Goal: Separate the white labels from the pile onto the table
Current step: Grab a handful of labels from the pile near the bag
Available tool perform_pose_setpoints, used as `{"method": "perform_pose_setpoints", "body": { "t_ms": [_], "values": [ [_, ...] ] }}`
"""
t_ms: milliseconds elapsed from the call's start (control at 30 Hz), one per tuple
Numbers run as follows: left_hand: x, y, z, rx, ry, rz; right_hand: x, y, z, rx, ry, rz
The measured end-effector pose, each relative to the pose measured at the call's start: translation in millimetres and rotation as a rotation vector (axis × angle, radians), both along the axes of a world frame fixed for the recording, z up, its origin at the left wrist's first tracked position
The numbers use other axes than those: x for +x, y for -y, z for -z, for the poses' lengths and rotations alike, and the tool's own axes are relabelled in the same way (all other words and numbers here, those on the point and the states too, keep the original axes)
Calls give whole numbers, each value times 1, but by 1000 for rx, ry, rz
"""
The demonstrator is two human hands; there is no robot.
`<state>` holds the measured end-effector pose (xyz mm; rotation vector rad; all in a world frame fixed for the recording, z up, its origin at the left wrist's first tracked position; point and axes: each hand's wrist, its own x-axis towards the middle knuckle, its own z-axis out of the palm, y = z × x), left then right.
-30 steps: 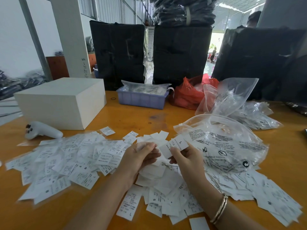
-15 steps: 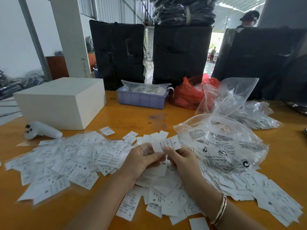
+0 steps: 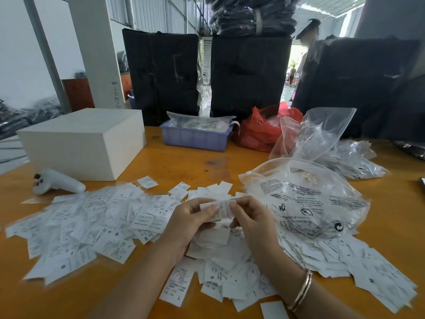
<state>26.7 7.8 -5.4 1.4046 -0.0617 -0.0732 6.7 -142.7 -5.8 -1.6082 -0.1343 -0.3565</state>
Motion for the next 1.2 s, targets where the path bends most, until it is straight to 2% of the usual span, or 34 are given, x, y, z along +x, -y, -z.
{"method": "perform_pose_setpoints", "body": {
  "t_ms": [200,367,500,567,667,733,867,933,1000,1100,1167,1200],
  "values": [
    [1,-2,0,-28,33,-67,1,-4,4,-223,37,-22],
    [-1,-1,-2,27,83,8,-3,-12,5,-495,91,-163],
    [-1,-5,-5,102,104,-102,-2,-8,6,-465,130,-147],
    [2,-13,-6,259,160,-254,0,-5,8,-430,142,-109],
    [7,-30,-4,605,303,-570,5,4,7,-449,171,5],
    [11,-42,2,818,315,-764,9,13,5,-435,191,79],
    [17,-54,8,1162,68,-799,15,29,-6,-357,216,212],
    [17,-56,7,1264,36,-792,20,44,-16,-322,241,318],
    [14,-53,5,1301,103,-794,25,64,-27,-310,272,453],
    [11,-42,5,1236,356,-750,35,99,-41,-385,300,636],
    [7,-32,6,1168,575,-605,48,123,-43,-619,163,689],
    [5,-27,7,1129,668,-492,56,137,-41,-798,19,664]
  ]
}}
